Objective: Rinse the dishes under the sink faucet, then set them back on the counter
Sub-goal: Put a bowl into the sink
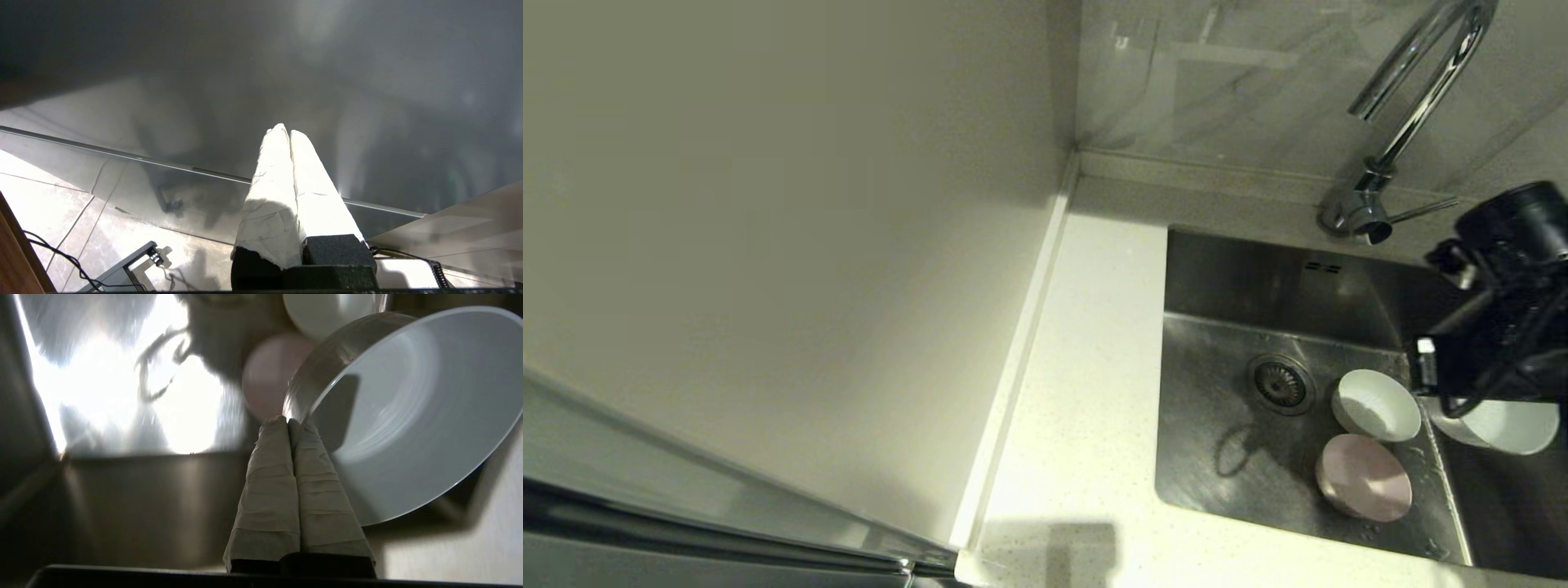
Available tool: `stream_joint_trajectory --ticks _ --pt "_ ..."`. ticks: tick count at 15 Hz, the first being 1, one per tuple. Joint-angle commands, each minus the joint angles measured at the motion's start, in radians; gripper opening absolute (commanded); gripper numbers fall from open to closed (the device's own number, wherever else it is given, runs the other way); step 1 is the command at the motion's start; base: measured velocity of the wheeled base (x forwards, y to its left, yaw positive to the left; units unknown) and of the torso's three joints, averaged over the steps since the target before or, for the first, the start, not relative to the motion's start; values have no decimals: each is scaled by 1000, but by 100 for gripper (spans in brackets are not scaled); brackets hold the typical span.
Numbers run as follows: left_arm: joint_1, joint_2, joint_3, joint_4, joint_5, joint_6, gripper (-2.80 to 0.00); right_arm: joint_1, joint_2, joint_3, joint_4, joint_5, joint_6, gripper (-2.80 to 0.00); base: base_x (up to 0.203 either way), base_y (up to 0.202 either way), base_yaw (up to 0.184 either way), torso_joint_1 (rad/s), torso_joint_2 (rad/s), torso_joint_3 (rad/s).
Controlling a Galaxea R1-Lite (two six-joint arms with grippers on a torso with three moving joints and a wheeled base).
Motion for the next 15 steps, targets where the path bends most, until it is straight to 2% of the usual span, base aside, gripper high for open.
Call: stream_joint_trajectory --ticks 1,7,15 --pt "0 -3 0 0 0 -1 -280 70 169 16 -135 -72 2 -280 0 0 0 0 0 0" --pt "0 -3 0 0 1 1 -280 204 383 29 -381 -99 0 -280 0 0 0 0 0 0" --pt "0 -3 0 0 0 -1 -280 227 630 -3 -565 -107 1 -280 0 0 0 0 0 0"
